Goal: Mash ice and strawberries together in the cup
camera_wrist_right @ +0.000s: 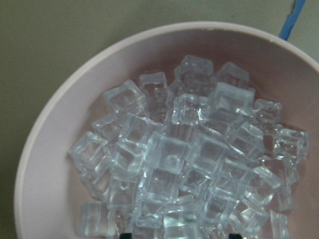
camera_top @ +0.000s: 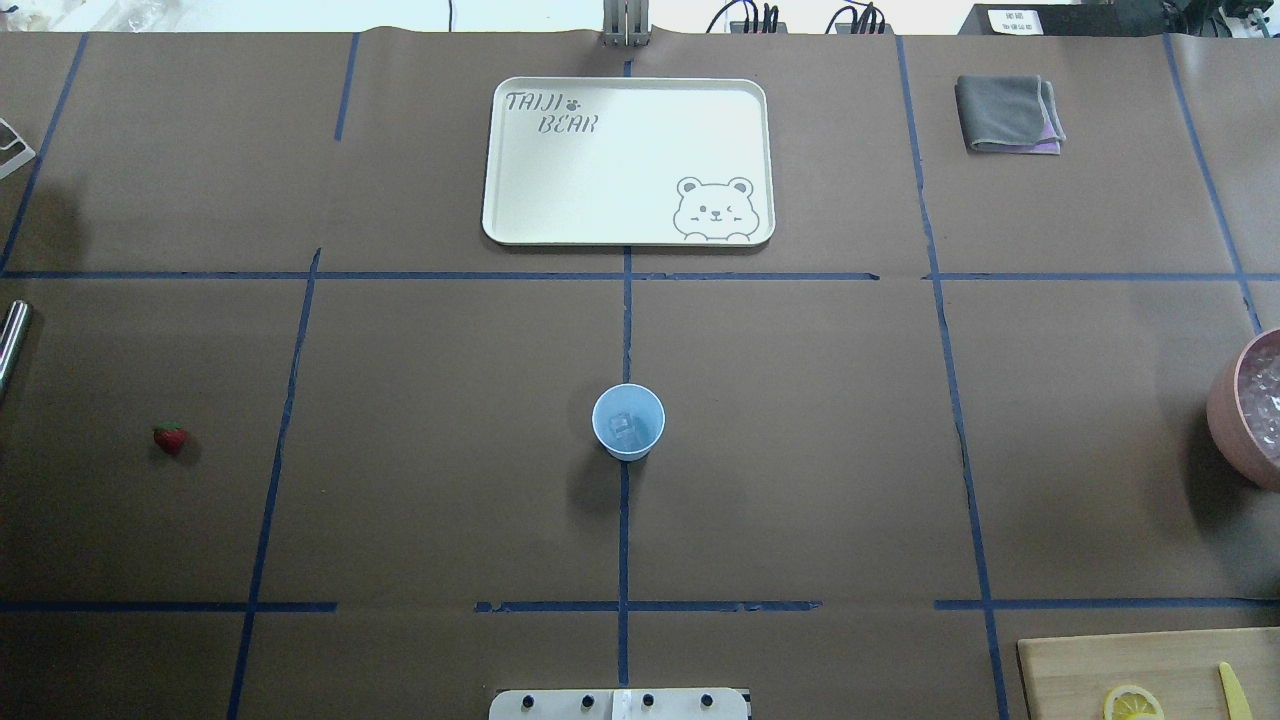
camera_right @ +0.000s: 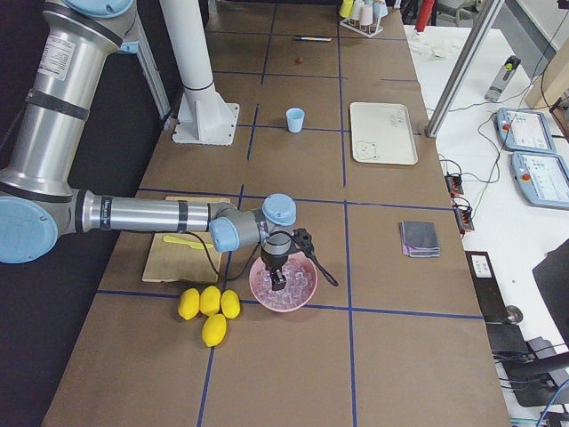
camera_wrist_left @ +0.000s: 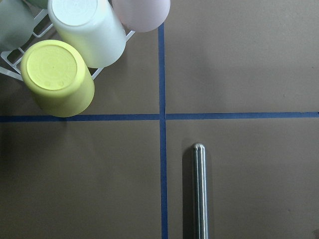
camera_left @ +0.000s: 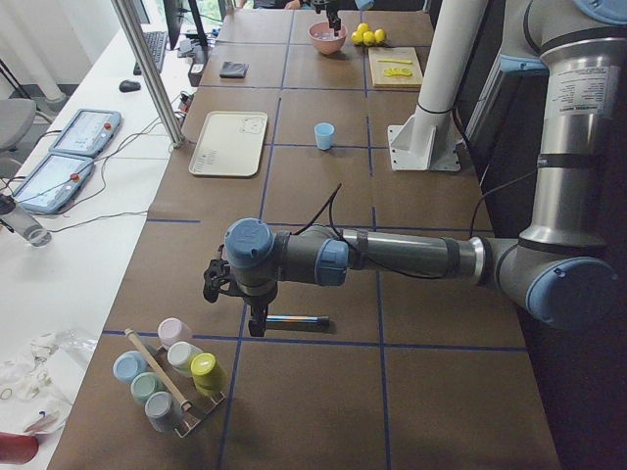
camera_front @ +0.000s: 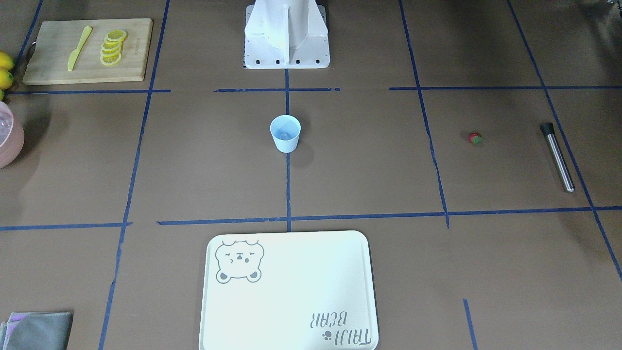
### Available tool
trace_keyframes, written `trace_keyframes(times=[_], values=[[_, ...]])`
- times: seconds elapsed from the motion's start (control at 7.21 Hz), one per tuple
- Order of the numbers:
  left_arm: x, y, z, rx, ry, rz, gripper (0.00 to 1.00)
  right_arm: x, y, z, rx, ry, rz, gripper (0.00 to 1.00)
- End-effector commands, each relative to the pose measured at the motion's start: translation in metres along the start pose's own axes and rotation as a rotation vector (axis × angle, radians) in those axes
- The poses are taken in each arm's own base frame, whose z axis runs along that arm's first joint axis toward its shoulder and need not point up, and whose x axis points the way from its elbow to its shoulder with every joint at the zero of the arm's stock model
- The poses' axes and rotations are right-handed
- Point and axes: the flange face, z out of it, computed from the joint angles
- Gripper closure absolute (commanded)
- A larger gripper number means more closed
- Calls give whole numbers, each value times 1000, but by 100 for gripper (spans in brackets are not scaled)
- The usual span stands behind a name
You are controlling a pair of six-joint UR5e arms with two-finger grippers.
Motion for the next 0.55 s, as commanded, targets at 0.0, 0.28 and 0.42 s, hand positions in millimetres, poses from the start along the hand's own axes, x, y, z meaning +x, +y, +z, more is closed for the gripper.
trace_keyframes(times=[0.0,0.28,0.42], values=[[2,0,-1,3,0,3,0,-1,0,1,-3,-1,-3,40],[2,0,-2,4,0,4,0,-2,0,2,-6,-1,-5,42],[3,0,-2,4,0,2,0,-1,0,3,-7,-1,-5,42]])
